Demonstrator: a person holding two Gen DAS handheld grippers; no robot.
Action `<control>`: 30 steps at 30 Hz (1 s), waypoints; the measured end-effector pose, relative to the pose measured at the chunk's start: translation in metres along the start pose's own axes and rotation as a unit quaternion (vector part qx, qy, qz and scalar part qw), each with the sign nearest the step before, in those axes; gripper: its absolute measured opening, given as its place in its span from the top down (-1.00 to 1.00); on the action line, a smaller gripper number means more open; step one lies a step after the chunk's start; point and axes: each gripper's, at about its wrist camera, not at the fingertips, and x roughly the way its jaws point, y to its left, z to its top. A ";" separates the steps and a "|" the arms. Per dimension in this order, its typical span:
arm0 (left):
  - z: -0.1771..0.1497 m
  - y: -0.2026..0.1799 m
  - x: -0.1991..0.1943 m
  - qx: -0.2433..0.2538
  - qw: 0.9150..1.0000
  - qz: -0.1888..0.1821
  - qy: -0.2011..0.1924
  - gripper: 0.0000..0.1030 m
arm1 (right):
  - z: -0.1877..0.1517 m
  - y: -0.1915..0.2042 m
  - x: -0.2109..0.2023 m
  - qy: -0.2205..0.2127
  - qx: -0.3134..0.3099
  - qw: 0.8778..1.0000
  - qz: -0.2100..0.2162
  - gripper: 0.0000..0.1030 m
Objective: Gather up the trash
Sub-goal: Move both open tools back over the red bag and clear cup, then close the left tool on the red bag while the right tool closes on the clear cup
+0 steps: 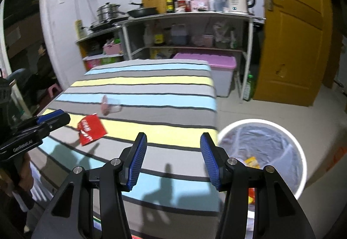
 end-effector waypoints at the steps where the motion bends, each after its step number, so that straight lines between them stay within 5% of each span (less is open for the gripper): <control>1: -0.002 0.007 -0.001 -0.006 1.000 0.007 0.001 0.18 | 0.001 0.006 0.004 0.002 -0.005 1.000 0.006 -0.01; 4: -0.006 0.022 0.000 -0.023 1.000 0.017 0.005 0.03 | 0.002 0.018 0.009 0.005 -0.015 1.000 0.019 -0.01; 17: -0.023 0.038 0.047 -0.099 0.992 0.007 0.079 0.02 | 0.005 0.041 0.031 0.022 -0.040 0.998 0.040 -0.01; 25: -0.018 0.042 0.070 -0.149 0.985 0.023 0.089 0.03 | 0.006 0.035 0.041 0.030 -0.036 0.998 0.041 -0.01; 30: -0.018 0.043 0.071 -0.149 0.983 0.045 0.092 0.51 | 0.008 0.036 0.046 0.033 -0.037 0.998 0.049 -0.01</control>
